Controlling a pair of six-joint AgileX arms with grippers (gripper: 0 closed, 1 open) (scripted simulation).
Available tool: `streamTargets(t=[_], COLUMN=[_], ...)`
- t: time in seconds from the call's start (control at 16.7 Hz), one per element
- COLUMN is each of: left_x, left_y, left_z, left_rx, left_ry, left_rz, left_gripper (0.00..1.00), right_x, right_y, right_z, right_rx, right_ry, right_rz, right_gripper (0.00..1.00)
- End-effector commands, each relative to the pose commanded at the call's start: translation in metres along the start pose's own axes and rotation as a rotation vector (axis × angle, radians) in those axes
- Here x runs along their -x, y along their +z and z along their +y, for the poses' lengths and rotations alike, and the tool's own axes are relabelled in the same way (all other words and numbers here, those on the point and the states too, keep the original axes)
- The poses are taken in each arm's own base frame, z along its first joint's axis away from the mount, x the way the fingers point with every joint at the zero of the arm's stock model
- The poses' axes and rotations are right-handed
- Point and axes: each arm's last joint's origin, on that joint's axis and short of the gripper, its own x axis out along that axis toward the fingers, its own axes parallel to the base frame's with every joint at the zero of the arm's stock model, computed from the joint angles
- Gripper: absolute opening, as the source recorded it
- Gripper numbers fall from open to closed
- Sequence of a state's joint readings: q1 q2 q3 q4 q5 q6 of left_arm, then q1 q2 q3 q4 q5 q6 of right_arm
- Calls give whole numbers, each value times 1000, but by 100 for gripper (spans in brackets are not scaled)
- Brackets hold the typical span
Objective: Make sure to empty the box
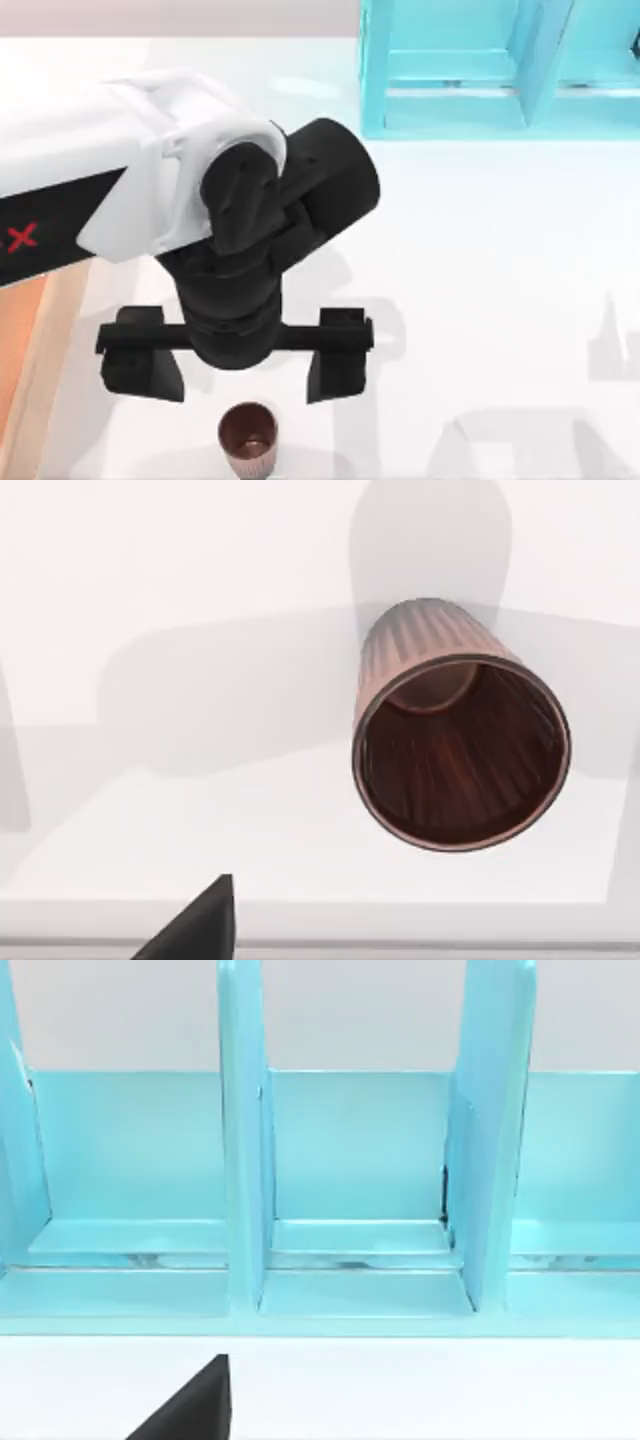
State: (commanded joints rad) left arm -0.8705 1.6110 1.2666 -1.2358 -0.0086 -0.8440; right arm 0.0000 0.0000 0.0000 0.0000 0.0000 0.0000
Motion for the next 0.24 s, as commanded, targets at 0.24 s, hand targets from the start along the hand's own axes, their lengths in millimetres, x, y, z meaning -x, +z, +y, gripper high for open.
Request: streamTargets(t=[0.24], left_x=[16], left_y=[-2], left_z=[3], left_rx=[0], left_ry=[-3], left_rz=[-3], left_gripper=[100], right_x=[0], right_y=[0], right_z=[0], right_rx=[0], right_ry=[0], right_rz=[0], right_gripper=[100])
